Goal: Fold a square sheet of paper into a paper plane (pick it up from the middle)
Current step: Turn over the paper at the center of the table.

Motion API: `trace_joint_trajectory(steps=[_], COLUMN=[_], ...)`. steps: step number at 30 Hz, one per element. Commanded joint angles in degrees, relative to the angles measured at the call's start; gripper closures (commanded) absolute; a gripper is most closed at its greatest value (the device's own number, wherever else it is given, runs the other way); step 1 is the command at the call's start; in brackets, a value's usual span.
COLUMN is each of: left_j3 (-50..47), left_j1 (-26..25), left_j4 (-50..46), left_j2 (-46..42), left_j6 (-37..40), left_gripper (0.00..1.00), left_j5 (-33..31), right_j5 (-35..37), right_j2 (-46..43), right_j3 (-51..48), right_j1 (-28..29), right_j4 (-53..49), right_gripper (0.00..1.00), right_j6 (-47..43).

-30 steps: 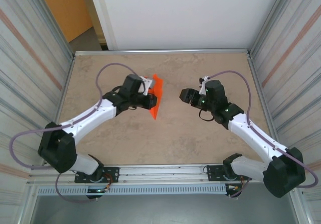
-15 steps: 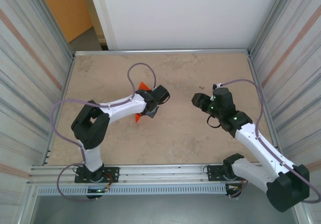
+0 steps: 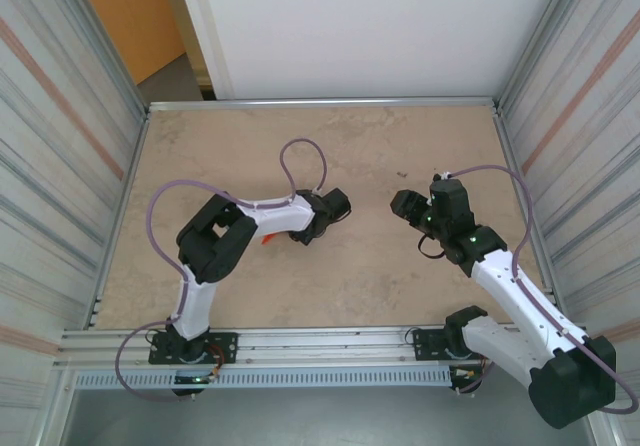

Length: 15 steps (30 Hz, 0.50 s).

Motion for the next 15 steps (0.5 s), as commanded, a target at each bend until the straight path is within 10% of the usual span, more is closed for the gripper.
trace_joint_trajectory(steps=[1,15], left_j3=[1.4,-0.4], left_j1=[-0.9,-2.5], left_j4=[-1.4,-3.4], left_j2=[-0.1,-8.7], left_j6=[-3.0,-10.6], left_gripper=[0.82,0.61], left_j5=[-0.9,14.0], right_j5=[-0.3,-2.3], right_j2=[0.7,3.1], right_j3=[-0.2,-0.5], right_j1=[-0.6,-0.6], right_j4=[-0.4,2.6], right_gripper=[0.36,0.35], right_j6=[1.6,3.5])
